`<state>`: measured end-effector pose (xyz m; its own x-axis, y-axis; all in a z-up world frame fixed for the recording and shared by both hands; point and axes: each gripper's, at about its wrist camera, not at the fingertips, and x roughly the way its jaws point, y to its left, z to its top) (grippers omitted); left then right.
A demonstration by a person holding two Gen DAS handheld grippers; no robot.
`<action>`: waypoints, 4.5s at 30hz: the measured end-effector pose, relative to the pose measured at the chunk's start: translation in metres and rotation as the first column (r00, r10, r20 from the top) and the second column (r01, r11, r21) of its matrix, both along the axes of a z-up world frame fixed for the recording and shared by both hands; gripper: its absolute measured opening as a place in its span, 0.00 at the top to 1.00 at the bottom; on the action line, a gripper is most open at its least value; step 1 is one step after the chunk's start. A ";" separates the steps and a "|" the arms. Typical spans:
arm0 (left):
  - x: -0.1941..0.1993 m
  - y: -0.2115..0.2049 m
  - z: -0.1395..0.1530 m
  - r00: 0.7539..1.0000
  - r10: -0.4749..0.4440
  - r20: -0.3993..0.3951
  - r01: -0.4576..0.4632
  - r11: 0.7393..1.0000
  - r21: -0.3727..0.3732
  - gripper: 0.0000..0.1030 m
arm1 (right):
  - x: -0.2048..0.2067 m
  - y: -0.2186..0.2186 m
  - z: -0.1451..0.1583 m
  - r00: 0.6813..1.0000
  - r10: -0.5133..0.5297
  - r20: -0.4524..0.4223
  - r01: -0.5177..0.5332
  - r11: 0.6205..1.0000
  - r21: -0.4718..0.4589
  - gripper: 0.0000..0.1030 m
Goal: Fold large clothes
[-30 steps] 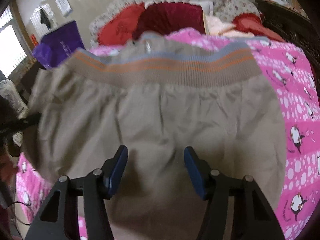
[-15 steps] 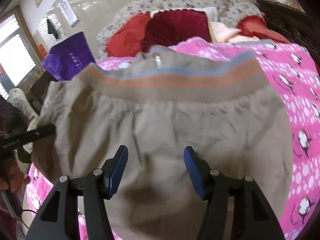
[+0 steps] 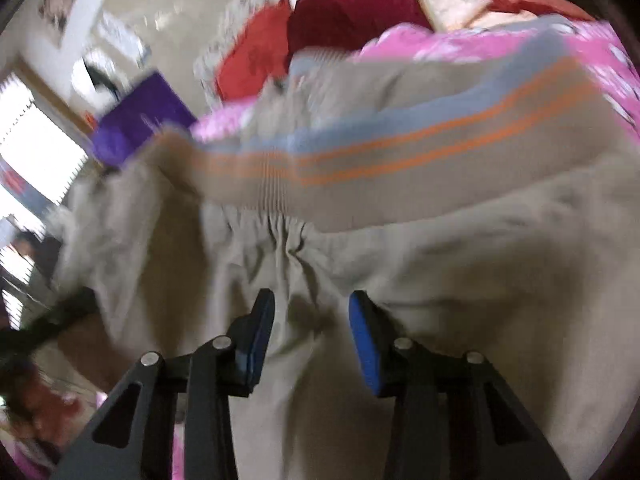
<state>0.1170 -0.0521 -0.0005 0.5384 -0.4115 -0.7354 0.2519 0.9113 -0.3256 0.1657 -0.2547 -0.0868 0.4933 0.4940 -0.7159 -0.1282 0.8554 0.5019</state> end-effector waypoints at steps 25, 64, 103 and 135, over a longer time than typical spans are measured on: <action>-0.036 -0.124 0.015 0.944 -0.323 -0.066 0.315 0.943 -0.103 0.71 | -0.062 -0.154 0.013 0.963 -0.263 0.056 0.221 0.895 0.388 0.21; -0.031 -0.081 -0.065 0.987 -0.051 -0.149 0.067 0.993 0.099 0.70 | -0.128 -0.095 0.022 0.996 -0.024 0.081 0.035 0.990 -0.135 0.84; -0.017 -0.096 -0.067 0.988 -0.043 -0.150 0.057 0.994 0.094 0.66 | -0.007 -0.108 0.044 0.972 -0.168 0.166 0.205 0.950 -0.236 0.94; -0.022 -0.110 -0.069 0.991 -0.014 -0.137 0.035 0.988 0.151 0.55 | -0.095 -0.125 0.002 0.965 -0.256 0.050 0.258 0.905 -0.337 0.53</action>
<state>0.0946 -0.1622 -0.0695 0.4213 -0.3004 -0.8557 0.2378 0.9471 -0.2154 0.0707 -0.3801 -0.0850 0.5743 0.0785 -0.8148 0.1175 0.9772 0.1769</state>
